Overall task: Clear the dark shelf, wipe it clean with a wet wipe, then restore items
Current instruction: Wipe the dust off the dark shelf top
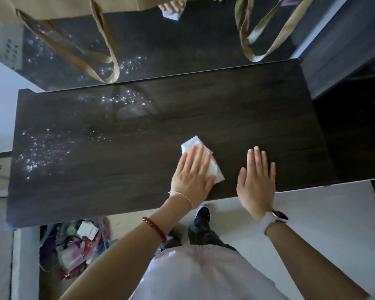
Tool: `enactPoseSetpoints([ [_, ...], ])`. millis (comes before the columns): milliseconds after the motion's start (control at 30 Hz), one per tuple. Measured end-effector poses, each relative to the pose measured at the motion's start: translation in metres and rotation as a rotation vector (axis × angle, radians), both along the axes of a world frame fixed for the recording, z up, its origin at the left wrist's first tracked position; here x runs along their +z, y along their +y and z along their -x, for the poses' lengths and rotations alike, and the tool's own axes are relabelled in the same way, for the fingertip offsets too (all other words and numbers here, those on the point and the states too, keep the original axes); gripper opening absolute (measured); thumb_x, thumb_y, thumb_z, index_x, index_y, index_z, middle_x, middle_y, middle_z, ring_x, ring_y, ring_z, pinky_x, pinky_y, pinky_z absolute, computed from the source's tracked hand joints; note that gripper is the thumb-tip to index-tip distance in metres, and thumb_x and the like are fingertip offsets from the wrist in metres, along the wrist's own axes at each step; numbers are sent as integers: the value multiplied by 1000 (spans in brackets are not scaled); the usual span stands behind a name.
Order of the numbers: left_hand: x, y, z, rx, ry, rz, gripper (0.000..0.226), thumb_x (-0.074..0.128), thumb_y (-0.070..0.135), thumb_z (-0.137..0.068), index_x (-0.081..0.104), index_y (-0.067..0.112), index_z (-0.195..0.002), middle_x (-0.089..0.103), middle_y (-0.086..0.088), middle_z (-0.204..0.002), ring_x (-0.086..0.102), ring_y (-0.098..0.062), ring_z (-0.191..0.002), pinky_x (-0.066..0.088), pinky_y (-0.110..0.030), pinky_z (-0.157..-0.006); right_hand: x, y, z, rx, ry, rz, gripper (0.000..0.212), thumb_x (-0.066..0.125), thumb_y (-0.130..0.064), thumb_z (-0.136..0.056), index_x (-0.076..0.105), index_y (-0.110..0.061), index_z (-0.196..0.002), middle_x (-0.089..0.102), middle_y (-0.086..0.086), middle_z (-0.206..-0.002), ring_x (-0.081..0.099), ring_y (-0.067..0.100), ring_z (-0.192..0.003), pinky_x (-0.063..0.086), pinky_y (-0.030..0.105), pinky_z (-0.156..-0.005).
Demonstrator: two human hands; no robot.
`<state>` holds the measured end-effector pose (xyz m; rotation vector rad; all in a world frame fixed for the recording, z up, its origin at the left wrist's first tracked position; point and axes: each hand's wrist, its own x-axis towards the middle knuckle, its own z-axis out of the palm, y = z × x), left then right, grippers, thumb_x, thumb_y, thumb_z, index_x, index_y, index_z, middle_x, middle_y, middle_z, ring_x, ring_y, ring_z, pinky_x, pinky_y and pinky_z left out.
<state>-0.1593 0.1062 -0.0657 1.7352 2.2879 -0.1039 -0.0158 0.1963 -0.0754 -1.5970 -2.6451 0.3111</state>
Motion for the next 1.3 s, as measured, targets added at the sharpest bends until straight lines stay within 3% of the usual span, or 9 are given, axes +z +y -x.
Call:
enactPoseSetpoints([
  [133, -1, 57, -31, -270, 20, 4, 62, 13, 46, -96, -7, 14, -145, -8, -8, -155, -12, -25, -142, -13, -38, -112, 3, 21, -33, -175, 5, -32, 52, 34, -25, -90, 35, -5, -138, 34, 17, -146, 28, 34, -136, 18, 50, -109],
  [267, -5, 73, -31, -352, 58, 10, 62, 11, 48, -94, -4, 18, -145, -5, -6, -155, -9, -23, -142, -11, -37, -112, 0, 22, -30, -244, -24, -5, 55, 33, -26, -88, 34, -3, -138, 32, 19, -146, 26, 36, -136, 15, 52, -109],
  [433, -1, 43, 24, -159, 70, 6, 63, 13, 50, -94, -6, 19, -145, -4, -8, -155, -5, -22, -143, -2, -39, -116, 5, 2, 13, -190, -35, 13, 53, 50, -14, -88, 34, 0, -137, 30, 28, -144, 25, 40, -135, 15, 54, -109],
  [667, -1, -22, 141, 247, 115, 26, 62, 12, 47, -93, -8, 19, -145, -7, -8, -155, -6, -21, -143, -6, -35, -114, 5, -41, 94, 41, -33, 19, 58, 25, -28, -86, 37, -1, -136, 32, 26, -144, 26, 37, -135, 15, 50, -109],
  [800, -1, -90, 188, 404, 122, 56, 68, -5, 49, -82, -12, 19, -143, -3, -9, -155, -7, -20, -142, -11, -34, -112, 4, -77, 141, 135, -10, 18, 58, 23, -28, -86, 38, 0, -135, 33, 27, -143, 28, 38, -135, 18, 51, -109],
  [867, -1, -129, 199, 448, 98, 63, 65, -3, 48, -83, -17, 19, -139, -2, -9, -155, -6, -21, -143, -11, -35, -113, 5, -93, 161, 158, -2, 23, 58, 24, -27, -86, 38, 0, -135, 33, 27, -143, 28, 38, -134, 18, 52, -108],
  [1067, 4, -234, 219, 586, 82, 68, 64, 19, 44, -90, 16, 9, -144, 21, -17, -150, 24, -31, -138, -1, -37, -111, 5, -140, 217, 156, -8, 20, 58, 22, -27, -86, 35, 1, -136, 31, 26, -144, 26, 38, -135, 17, 53, -108],
  [1233, 2, -228, 275, 617, 51, 24, 69, 6, 50, -87, -2, 13, -144, 2, -15, -154, 2, -28, -142, -4, -38, -113, 3, -160, 244, 27, -9, 2, 61, 18, -27, -86, 34, 4, -135, 30, 25, -145, 25, 37, -136, 15, 52, -109],
  [1300, 0, -213, 315, 609, 50, 20, 65, 13, 47, -92, -3, 13, -146, -4, -16, -154, -4, -29, -142, -4, -40, -115, 2, -163, 248, -14, -15, -12, 61, 17, -27, -85, 34, 4, -135, 31, 24, -145, 25, 35, -136, 15, 50, -110],
])
